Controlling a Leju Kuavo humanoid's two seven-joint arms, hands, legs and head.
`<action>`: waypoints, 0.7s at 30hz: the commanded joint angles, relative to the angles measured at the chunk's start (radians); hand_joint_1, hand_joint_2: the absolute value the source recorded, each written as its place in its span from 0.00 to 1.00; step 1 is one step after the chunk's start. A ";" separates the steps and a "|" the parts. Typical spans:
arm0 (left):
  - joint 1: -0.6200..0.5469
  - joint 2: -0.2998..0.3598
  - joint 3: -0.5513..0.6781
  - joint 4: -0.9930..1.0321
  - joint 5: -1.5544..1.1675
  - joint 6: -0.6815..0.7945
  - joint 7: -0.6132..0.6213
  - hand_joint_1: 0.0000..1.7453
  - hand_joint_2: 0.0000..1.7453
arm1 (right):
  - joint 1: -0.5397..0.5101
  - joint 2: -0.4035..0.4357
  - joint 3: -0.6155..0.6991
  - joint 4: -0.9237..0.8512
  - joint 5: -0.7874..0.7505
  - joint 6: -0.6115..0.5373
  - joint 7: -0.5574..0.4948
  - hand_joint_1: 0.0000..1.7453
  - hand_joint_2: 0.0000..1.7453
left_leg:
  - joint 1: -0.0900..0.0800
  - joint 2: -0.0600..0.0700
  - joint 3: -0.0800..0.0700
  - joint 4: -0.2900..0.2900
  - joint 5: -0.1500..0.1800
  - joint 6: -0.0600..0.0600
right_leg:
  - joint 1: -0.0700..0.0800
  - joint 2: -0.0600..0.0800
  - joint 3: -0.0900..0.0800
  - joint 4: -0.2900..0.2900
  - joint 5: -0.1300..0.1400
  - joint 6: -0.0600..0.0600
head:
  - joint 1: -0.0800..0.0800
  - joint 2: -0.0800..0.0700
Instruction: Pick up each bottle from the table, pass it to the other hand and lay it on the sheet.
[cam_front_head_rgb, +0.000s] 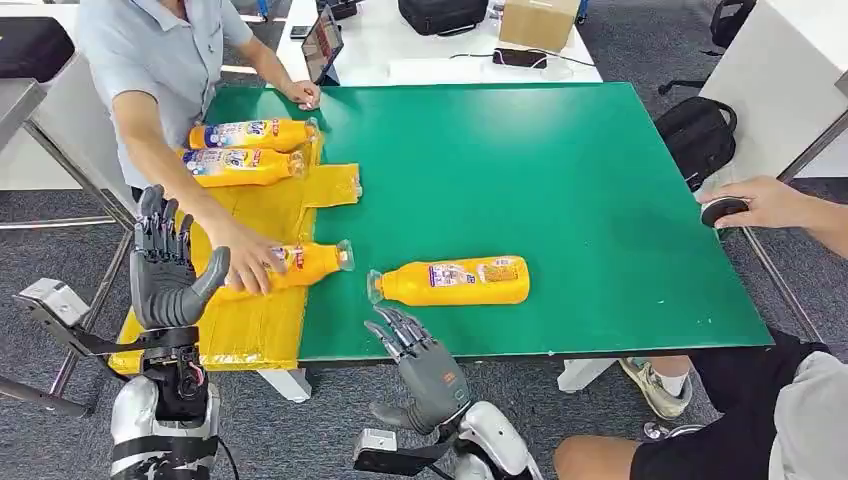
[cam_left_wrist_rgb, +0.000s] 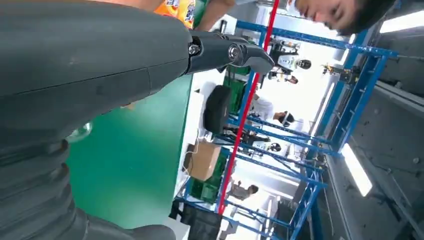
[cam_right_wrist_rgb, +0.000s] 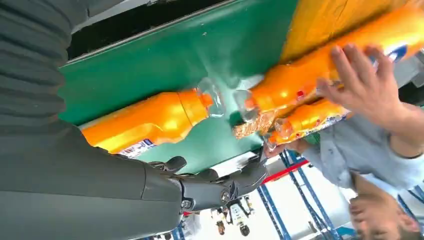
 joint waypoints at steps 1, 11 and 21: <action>0.098 -0.036 0.032 -0.142 -0.012 0.082 -0.003 0.00 1.00 | -0.015 -0.039 -0.113 -0.057 0.226 -0.013 0.201 0.00 1.00 | 0.001 0.000 0.002 0.000 0.000 0.000 | 0.001 0.000 0.002 -0.001 0.000 -0.001 | 0.000 0.000; 0.144 -0.036 -0.057 -0.196 -0.011 0.070 0.002 0.00 1.00 | -0.288 -0.108 -0.393 0.270 0.348 -0.012 0.276 0.00 1.00 | 0.000 -0.001 0.000 0.000 0.001 0.000 | -0.001 -0.001 0.001 -0.002 0.001 0.000 | 0.000 0.000; 0.116 -0.036 -0.041 -0.125 -0.012 0.037 -0.022 0.00 1.00 | -0.410 -0.098 -0.397 0.400 0.426 -0.085 0.291 0.00 1.00 | 0.000 0.000 0.001 0.000 0.000 0.000 | 0.000 0.000 0.001 -0.001 0.002 0.001 | 0.000 0.000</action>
